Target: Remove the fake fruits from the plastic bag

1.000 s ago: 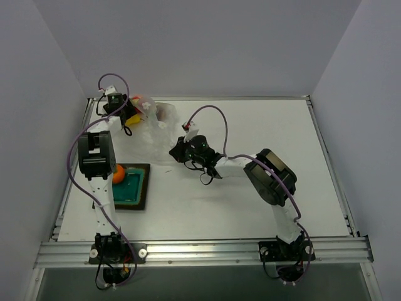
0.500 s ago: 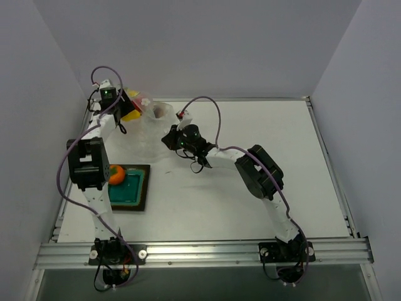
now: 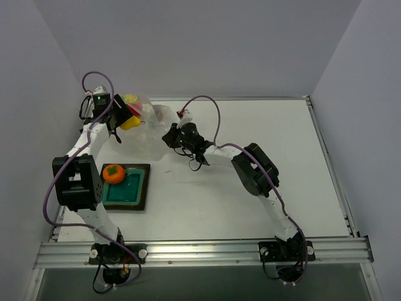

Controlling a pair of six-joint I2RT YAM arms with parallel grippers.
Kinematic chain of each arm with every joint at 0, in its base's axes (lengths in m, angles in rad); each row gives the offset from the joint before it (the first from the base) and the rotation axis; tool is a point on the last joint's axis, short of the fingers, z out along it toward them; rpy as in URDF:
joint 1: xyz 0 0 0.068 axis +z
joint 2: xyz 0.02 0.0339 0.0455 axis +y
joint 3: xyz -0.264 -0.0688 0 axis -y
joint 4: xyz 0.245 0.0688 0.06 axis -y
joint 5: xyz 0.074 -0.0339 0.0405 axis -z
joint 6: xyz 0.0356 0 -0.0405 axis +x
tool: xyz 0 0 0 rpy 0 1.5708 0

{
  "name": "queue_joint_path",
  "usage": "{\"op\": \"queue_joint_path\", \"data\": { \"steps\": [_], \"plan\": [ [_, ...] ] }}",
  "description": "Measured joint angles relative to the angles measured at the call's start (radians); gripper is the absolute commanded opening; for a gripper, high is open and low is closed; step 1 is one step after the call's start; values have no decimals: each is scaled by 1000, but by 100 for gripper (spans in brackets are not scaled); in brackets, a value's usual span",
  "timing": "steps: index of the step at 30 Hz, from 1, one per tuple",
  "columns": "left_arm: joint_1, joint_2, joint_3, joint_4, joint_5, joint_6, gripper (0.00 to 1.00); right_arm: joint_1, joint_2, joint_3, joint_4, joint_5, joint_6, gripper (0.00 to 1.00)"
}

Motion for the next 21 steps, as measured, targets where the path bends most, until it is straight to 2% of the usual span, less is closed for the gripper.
{"op": "queue_joint_path", "data": {
  "steps": [2, 6, 11, 15, 18, 21],
  "plan": [
    [0, -72, -71, -6, 6, -21, 3, -2, 0, 0, -2, 4, 5, 0],
    [-5, -276, -230, -14, -16, -73, 3, -6, 0, 2, -7, 7, 10, 0],
    [-17, -564, -422, -15, -109, -133, 2, -10, 0, 10, -12, 7, 10, 0],
    [-31, -721, -536, -24, -195, -160, 3, -18, 0, 8, -11, 8, 11, 0],
    [-79, -778, -604, -34, -254, -177, 2, -20, -15, -35, 6, 14, 11, 0],
    [-204, -806, -694, -46, -328, -207, 2, -22, -43, -104, 16, 24, 11, 0]
  ]
}}
